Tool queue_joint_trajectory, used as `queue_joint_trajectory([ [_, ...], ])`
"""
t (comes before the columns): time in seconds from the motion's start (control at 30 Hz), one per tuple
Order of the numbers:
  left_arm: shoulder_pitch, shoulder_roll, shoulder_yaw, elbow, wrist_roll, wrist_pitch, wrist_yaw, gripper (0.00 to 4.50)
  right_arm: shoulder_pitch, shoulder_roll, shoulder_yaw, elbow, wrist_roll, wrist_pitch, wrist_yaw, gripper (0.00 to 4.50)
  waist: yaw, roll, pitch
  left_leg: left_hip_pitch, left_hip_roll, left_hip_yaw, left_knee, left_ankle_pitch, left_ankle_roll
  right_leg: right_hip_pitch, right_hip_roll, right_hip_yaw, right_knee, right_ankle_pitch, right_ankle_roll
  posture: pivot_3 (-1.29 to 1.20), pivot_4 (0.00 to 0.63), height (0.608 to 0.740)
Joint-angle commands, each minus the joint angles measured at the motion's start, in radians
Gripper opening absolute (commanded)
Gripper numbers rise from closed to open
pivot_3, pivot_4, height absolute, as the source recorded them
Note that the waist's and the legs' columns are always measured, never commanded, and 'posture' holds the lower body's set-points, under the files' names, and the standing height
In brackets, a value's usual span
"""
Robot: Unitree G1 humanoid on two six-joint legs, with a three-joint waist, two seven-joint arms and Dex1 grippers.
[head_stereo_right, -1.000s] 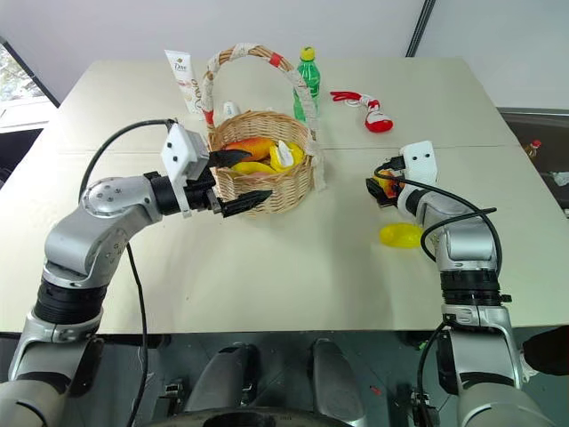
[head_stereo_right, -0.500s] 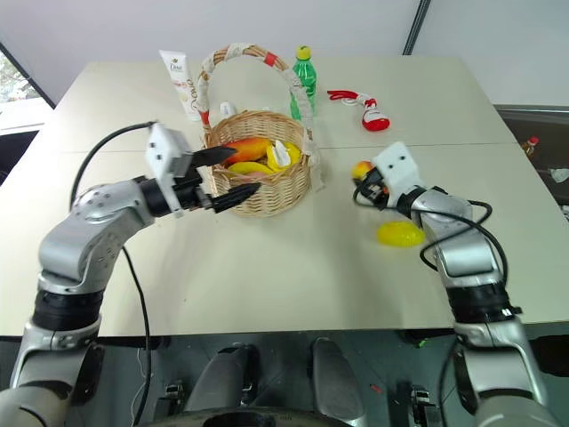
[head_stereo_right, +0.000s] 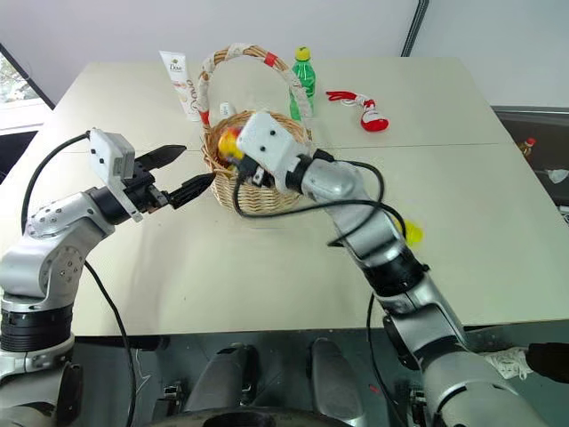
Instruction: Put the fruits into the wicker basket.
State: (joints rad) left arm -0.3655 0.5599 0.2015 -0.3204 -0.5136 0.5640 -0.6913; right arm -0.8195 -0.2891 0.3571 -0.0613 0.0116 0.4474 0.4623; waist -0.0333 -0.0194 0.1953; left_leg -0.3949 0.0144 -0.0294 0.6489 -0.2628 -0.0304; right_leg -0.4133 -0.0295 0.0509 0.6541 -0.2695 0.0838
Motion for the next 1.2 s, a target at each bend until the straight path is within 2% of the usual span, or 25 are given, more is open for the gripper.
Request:
queue_joint_trajectory([
  [0.03,-0.002,-0.014,-0.009,-0.070,-0.028,0.007,0.025,4.50,-0.057,0.036,-0.023,0.067,-0.037,-0.057,-0.026,2.99,0.000,0.000,0.000,0.000,0.000,0.000,0.000,0.000,0.000,0.000,0.000,0.000,0.000,0.000,0.000,0.00,0.150,0.740],
  [0.07,-0.001,-0.018,-0.014,-0.076,-0.030,0.010,0.030,4.50,-0.061,0.042,-0.029,0.073,-0.038,-0.066,-0.024,3.37,-0.001,0.000,0.000,-0.001,0.000,0.000,0.000,0.000,0.000,-0.001,0.000,0.000,-0.001,0.000,0.000,0.00,0.150,0.740],
  [0.13,-0.002,-0.020,-0.021,-0.082,-0.035,0.012,0.037,4.50,-0.058,0.044,-0.039,0.059,-0.042,-0.084,-0.016,4.43,-0.003,0.000,0.000,-0.002,0.000,0.000,0.000,0.000,0.000,-0.002,0.000,0.000,0.000,0.000,0.000,0.00,0.150,0.740],
  [0.17,-0.005,-0.021,-0.024,-0.084,-0.037,0.014,0.040,4.50,-0.047,0.035,-0.046,0.029,-0.033,-0.105,0.005,4.48,-0.005,0.000,0.000,-0.004,0.000,0.000,0.000,0.000,0.000,-0.004,0.000,0.000,0.000,0.000,0.000,0.00,0.150,0.740],
  [0.3,-0.022,-0.027,-0.044,-0.091,-0.051,0.024,0.042,4.50,0.058,-0.072,-0.123,-0.200,0.097,-0.123,0.169,4.48,-0.003,0.000,0.000,-0.013,0.000,0.000,0.003,0.000,-0.001,-0.014,0.000,0.000,0.005,0.000,0.000,0.00,0.150,0.740],
  [0.37,-0.030,-0.027,-0.059,-0.100,-0.061,0.032,0.034,4.50,0.131,-0.173,-0.178,-0.305,0.156,-0.074,0.253,4.48,0.004,0.000,0.000,-0.013,0.000,0.000,0.003,0.000,-0.001,-0.014,0.000,0.000,0.005,0.000,0.000,0.00,0.150,0.740],
  [0.5,-0.045,-0.030,-0.112,-0.111,-0.068,0.039,0.011,4.50,0.340,-0.457,-0.294,-0.453,0.222,0.022,0.423,4.48,0.023,0.000,0.000,-0.013,-0.001,0.000,0.004,0.000,0.000,-0.013,-0.001,0.000,0.004,0.000,0.000,0.00,0.150,0.740],
  [0.6,-0.066,-0.048,-0.166,-0.108,-0.068,0.039,-0.005,4.50,0.512,-0.620,-0.395,-0.484,0.219,0.058,0.476,4.48,0.022,0.000,0.000,-0.013,-0.001,0.000,0.004,0.000,0.000,-0.012,0.000,0.000,0.003,0.000,0.000,0.00,0.150,0.740],
  [0.73,-0.079,-0.055,-0.292,-0.124,-0.023,0.011,-0.053,4.50,0.702,-0.790,-0.429,-0.387,0.035,-0.071,0.456,4.48,0.012,0.000,0.000,-0.011,-0.002,0.003,0.005,0.000,0.000,-0.011,0.003,0.001,0.004,0.000,0.000,0.00,0.150,0.740],
  [0.83,-0.087,-0.083,-0.335,-0.128,-0.024,0.005,-0.065,4.50,0.740,-0.819,-0.419,-0.309,-0.041,-0.147,0.414,4.48,0.007,0.000,0.000,-0.008,-0.001,0.007,0.005,0.000,0.000,-0.011,0.005,0.003,0.005,0.000,0.000,0.00,0.150,0.740],
  [1.07,-0.089,-0.113,-0.374,-0.128,-0.001,-0.009,-0.069,4.50,0.706,-0.779,-0.363,-0.188,-0.134,-0.225,0.363,4.48,0.010,0.000,0.000,-0.008,-0.001,0.007,0.006,0.000,0.000,-0.011,0.005,0.004,0.007,0.000,0.000,0.00,0.150,0.740],
  [1.13,-0.084,-0.112,-0.370,-0.132,0.001,-0.009,-0.065,4.50,0.697,-0.773,-0.351,-0.169,-0.147,-0.235,0.363,3.95,0.013,0.000,0.000,-0.008,-0.001,0.007,0.007,0.000,0.000,-0.011,0.005,0.004,0.007,0.000,0.000,0.00,0.150,0.740],
  [1.2,-0.076,-0.106,-0.358,-0.136,0.002,-0.007,-0.063,4.50,0.688,-0.769,-0.349,-0.170,-0.141,-0.242,0.375,3.18,0.016,0.000,0.000,-0.009,-0.001,0.007,0.007,0.000,0.000,-0.011,0.005,0.004,0.008,0.000,0.000,0.00,0.150,0.740],
])
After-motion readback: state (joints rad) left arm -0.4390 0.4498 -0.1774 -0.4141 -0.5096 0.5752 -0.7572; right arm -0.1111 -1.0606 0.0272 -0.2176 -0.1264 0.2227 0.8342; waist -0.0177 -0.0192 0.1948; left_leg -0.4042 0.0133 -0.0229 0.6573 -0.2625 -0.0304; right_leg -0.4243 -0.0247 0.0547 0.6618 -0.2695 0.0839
